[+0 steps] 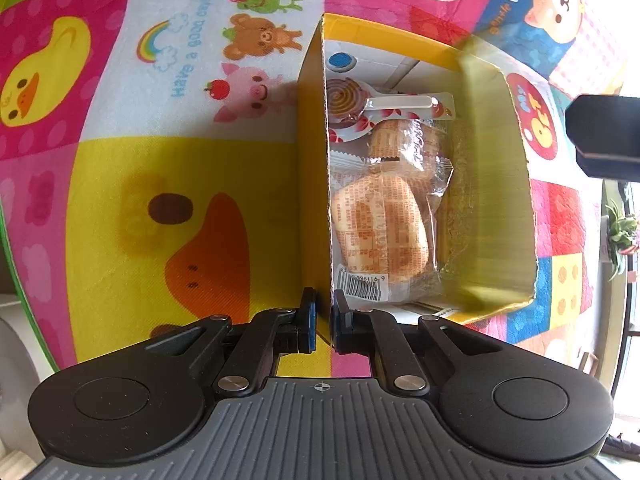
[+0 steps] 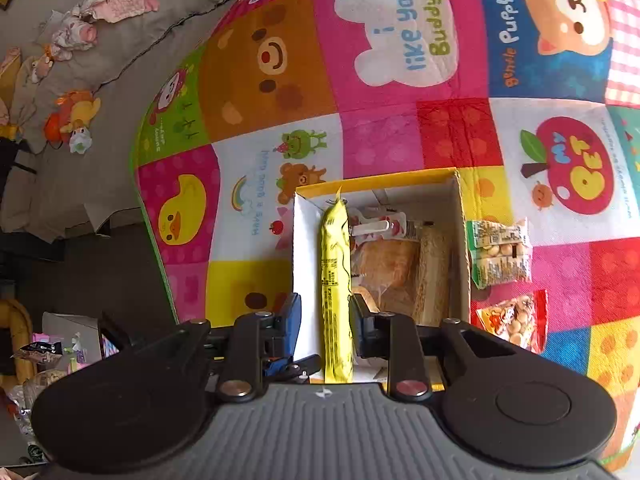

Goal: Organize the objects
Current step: 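Lower the yellow bar into the box and open the right gripper, then reach the right gripper toward the red snack bag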

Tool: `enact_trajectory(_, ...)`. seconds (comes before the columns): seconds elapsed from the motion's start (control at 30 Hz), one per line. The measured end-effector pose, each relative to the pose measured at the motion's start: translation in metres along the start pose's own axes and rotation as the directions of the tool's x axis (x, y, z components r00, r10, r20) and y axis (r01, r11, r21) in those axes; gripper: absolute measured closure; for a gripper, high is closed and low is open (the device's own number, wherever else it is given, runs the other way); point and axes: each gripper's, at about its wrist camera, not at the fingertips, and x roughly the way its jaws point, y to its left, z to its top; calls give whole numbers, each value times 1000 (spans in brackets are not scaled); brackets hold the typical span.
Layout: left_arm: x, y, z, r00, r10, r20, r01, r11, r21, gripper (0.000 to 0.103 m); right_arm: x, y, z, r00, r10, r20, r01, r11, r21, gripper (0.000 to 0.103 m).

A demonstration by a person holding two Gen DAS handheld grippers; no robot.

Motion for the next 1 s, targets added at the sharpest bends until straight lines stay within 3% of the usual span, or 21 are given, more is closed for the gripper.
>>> enact_trajectory(0.17, 6, -4, 3, 999, 35, -12, -35, 999, -12, 93, -3, -38, -1, 999, -37, 4, 37, 999, -8, 68)
enact_trajectory(0.33, 17, -9, 8, 996, 87, -31, -88, 996, -32, 94, 2, -116, -18, 987, -150, -52, 152, 988, 34, 68)
enact_trajectory(0.47, 20, -16, 8, 991, 127, -34, -127, 992, -9, 96, 10, -171, -36, 980, -168, -103, 177, 980, 89, 68)
enact_trajectory(0.6, 19, -24, 7, 985, 169, -34, -169, 985, -21, 97, 27, -201, -43, 974, -168, -151, 183, 979, 88, 68)
enact_trajectory(0.77, 17, -24, 7, 983, 174, -51, -177, 983, -51, 97, 44, -188, -26, 978, -175, -110, 167, 983, -74, 68)
enact_trajectory(0.87, 17, -28, 7, 980, 191, -55, -194, 979, -61, 97, 55, -163, -13, 978, -193, -77, 167, 950, -264, 68)
enact_trajectory(1.0, 13, -35, 6, 975, 214, -54, -217, 974, -64, 96, 70, -148, 9, 984, -168, -62, 135, 924, -358, 68)
